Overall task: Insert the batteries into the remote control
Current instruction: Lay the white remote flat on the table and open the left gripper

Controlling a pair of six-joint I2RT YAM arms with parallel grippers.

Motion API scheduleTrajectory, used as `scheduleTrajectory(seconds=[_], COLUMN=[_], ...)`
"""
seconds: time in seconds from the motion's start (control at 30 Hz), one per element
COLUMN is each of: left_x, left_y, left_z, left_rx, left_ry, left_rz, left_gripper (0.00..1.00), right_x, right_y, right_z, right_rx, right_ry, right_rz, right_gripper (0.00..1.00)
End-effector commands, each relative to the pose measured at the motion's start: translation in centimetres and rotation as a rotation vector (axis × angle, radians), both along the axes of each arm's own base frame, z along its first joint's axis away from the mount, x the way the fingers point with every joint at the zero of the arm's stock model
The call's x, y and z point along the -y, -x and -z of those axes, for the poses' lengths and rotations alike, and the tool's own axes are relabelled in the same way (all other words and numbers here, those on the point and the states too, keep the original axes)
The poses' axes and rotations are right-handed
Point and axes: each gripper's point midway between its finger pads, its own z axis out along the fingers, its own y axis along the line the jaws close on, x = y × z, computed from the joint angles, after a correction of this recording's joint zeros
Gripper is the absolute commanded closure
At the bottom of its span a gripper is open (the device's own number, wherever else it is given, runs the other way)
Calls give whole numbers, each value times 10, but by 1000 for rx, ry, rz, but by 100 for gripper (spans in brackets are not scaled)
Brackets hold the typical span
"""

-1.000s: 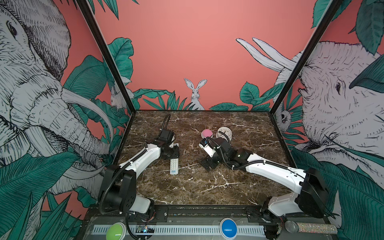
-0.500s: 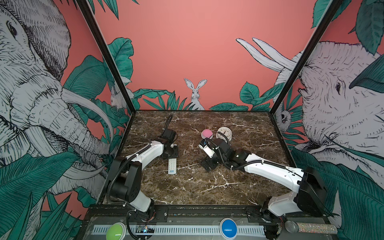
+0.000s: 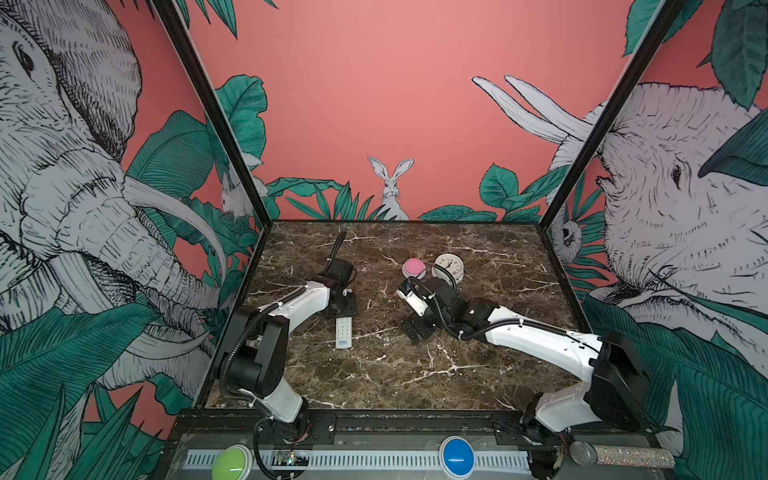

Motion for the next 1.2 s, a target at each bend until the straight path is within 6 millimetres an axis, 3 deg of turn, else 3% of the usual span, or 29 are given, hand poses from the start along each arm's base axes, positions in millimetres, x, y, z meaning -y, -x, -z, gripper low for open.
scheduleTrajectory(seconds=[0.0,0.67,1.17], left_x=[-5,-10,-11], left_y=[5,16,20], left_z=[7,33,42], left_rx=[-9,-52,-66], left_ry=[-26,-47,-43], left_rz=[-8,-26,-31], left_gripper=[76,72,68], right_x=[-9,-7,-6], right_y=[-6,-11,-12], right_z=[-18,-24,-25], right_rx=[46,77,90], right_ry=[-26,-12,-7], right_rz=[-5,-3,1], right_gripper=[2,2,2])
